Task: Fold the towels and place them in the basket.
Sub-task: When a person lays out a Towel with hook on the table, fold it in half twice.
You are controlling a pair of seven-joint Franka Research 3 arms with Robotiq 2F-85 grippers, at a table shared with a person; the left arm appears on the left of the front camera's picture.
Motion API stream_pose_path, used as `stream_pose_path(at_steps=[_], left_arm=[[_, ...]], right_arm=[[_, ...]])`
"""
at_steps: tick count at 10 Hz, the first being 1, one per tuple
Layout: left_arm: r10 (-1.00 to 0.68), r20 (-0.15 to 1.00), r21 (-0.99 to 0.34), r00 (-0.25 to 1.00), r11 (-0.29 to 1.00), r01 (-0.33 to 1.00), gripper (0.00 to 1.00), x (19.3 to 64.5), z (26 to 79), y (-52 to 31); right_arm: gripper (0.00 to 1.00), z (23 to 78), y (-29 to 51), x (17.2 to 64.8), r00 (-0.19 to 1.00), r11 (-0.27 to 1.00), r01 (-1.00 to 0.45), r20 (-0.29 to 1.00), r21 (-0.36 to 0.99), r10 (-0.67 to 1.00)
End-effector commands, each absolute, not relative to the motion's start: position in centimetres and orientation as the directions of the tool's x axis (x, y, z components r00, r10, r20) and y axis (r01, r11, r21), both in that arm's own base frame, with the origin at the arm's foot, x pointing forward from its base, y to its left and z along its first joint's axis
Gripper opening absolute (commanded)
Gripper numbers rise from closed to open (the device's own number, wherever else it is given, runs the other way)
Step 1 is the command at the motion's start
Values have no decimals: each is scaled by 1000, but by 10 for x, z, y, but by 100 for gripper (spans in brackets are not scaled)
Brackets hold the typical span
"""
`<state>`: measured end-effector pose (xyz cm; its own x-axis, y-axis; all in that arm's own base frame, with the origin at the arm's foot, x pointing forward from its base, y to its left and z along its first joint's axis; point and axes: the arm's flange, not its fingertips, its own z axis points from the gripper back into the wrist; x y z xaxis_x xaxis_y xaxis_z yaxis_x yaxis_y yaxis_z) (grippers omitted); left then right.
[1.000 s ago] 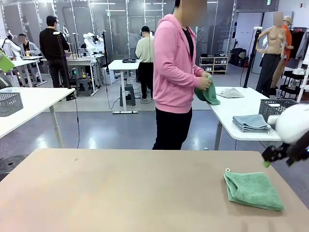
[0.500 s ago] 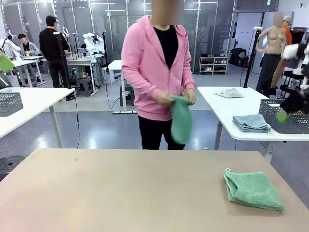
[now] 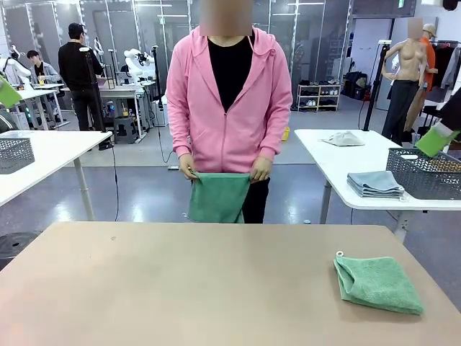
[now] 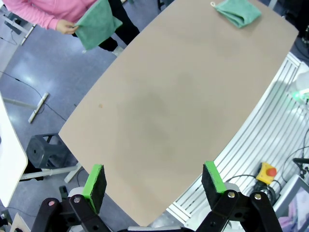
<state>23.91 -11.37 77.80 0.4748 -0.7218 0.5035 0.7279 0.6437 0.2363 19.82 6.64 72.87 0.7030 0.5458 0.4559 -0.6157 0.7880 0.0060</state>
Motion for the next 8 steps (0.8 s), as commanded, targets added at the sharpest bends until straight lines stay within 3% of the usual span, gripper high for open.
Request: stream_pose_path(at_steps=[1, 8], left_arm=[[-721, 499, 249, 481, 651, 717, 100, 238, 777, -113], [-721, 499, 249, 481, 651, 717, 100, 238, 777, -113]], right_arm=[[88, 731, 76, 185, 720, 799, -601, 452, 26, 526], [88, 731, 73, 187, 700, 782, -623, 451, 8, 553]])
